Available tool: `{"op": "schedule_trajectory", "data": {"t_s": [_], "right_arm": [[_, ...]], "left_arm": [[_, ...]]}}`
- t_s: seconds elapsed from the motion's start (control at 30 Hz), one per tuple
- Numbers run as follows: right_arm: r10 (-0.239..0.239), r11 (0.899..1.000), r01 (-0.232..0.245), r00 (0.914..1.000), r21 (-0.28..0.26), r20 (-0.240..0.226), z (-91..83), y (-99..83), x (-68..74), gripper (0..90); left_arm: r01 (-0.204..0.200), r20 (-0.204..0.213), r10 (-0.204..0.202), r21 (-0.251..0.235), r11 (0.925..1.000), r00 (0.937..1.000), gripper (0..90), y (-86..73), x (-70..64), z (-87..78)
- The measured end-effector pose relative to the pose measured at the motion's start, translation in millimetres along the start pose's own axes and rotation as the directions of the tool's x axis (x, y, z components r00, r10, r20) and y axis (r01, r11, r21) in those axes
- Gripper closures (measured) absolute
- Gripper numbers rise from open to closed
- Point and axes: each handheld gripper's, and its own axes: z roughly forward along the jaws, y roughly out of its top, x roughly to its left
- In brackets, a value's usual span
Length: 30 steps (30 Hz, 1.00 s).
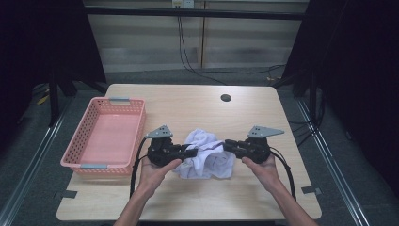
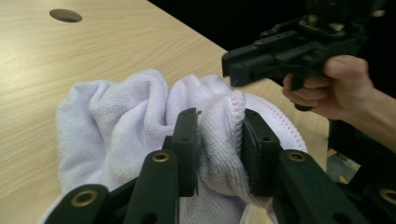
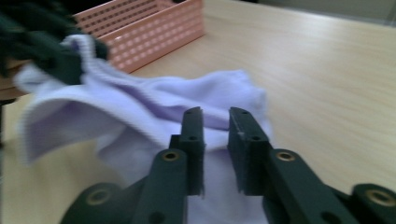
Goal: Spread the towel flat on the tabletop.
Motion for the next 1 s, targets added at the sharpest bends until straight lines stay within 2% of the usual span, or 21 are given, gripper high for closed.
{"op": "schedule_trajectory", "data": {"t_s": [0.07, 0.13, 0.17, 0.23, 0.27, 0.33, 0.47, 0.53, 0.57, 0.6, 0.67, 0.7, 0.73, 0.77, 0.9, 1.0], "right_arm": [[-0.011, 1.000, 0.011, 0.9996, -0.002, -0.024, 1.4, 0.8, 9.1, 64.6], [-0.021, 1.000, 0.020, 0.9974, -0.017, -0.069, 0.8, 4.4, 18.8, 57.3], [-0.030, 0.999, 0.028, 0.9972, -0.024, -0.068, 1.1, 5.8, 23.3, 55.0], [-0.022, 1.000, 0.020, 0.9942, -0.020, -0.105, 4.6, 5.5, 28.4, 52.3], [-0.008, 1.000, 0.007, 0.9937, -0.013, -0.112, 6.9, 3.9, 30.3, 48.8], [0.004, 1.000, -0.003, 0.9904, 0.008, -0.138, 12.5, -0.3, 34.1, 44.4], [-0.005, 0.997, 0.014, 0.9928, 0.074, -0.120, 29.9, -12.8, 39.3, 35.6], [0.004, 0.996, 0.005, 0.9944, 0.088, -0.106, 38.1, -16.9, 38.7, 35.4], [0.008, 0.996, 0.002, 0.9948, 0.095, -0.101, 41.3, -18.3, 38.1, 35.4], [0.015, 0.995, -0.006, 0.9961, 0.100, -0.087, 43.4, -19.5, 37.7, 35.7], [0.001, 0.992, 0.007, 0.9978, 0.124, -0.066, 43.8, -22.2, 37.8, 43.6], [-0.010, 0.991, 0.018, 0.9979, 0.134, -0.064, 43.5, -23.7, 37.5, 47.4], [-0.004, 0.990, 0.013, 0.9980, 0.142, -0.063, 43.6, -26.5, 36.3, 57.4], [-0.005, 0.988, 0.015, 0.9978, 0.151, -0.066, 44.1, -28.1, 35.3, 63.0], [-0.019, 0.986, 0.029, 0.9979, 0.162, -0.063, 46.6, -30.8, 34.3, 84.7], [-0.017, 0.991, 0.021, 0.9993, 0.135, -0.034, 36.5, -24.1, 29.0, 86.7]], "left_arm": [[0.013, 0.010, -0.013, -0.006, 0.9999, 0.9999, 62.3, 0.5, 1.0, 2.2], [0.000, 0.003, 0.000, 0.004, 1.0000, 1.0000, 62.9, 1.4, 2.5, 3.9], [0.003, 0.005, -0.003, 0.014, 0.9999, 1.0000, 62.9, 1.8, 2.9, 5.5], [-0.022, -0.017, 0.022, 0.022, 0.9995, 0.9996, 68.0, 2.9, 2.7, 7.4], [-0.020, -0.018, 0.021, 0.023, 0.9995, 0.9996, 68.7, 3.8, 2.8, 8.2], [-0.016, 0.002, 0.016, 0.024, 0.9996, 0.9999, 66.1, 5.2, 2.2, 11.4], [0.002, 0.007, -0.002, 0.022, 0.9998, 1.0000, 61.9, 6.3, 1.9, 18.1], [-0.003, 0.019, 0.003, 0.026, 0.9996, 0.9998, 65.2, 6.5, 1.5, 19.4], [-0.016, -0.013, 0.016, 0.030, 0.9994, 0.9998, 67.5, 6.2, 0.3, 19.5], [-0.023, -0.028, 0.024, 0.037, 0.9990, 0.9993, 73.2, 6.2, 0.6, 18.8], [-0.019, -0.021, 0.019, 0.027, 0.9995, 0.9996, 77.8, 7.1, 2.5, 15.7], [-0.010, -0.005, 0.010, 0.003, 0.9999, 0.9999, 80.7, 8.6, 3.5, 12.8], [-0.004, 0.004, 0.004, -0.009, 0.9999, 1.0000, 81.6, 9.6, 4.3, 11.3], [-0.004, 0.003, 0.004, -0.012, 0.9999, 1.0000, 81.8, 11.0, 4.7, 9.4], [-0.014, -0.040, 0.013, -0.036, 0.9992, 0.9991, 82.9, 12.9, 5.7, -1.2], [-0.003, -0.086, -0.004, -0.078, 0.9969, 0.9963, 83.5, 15.3, 11.9, -18.6]]}}
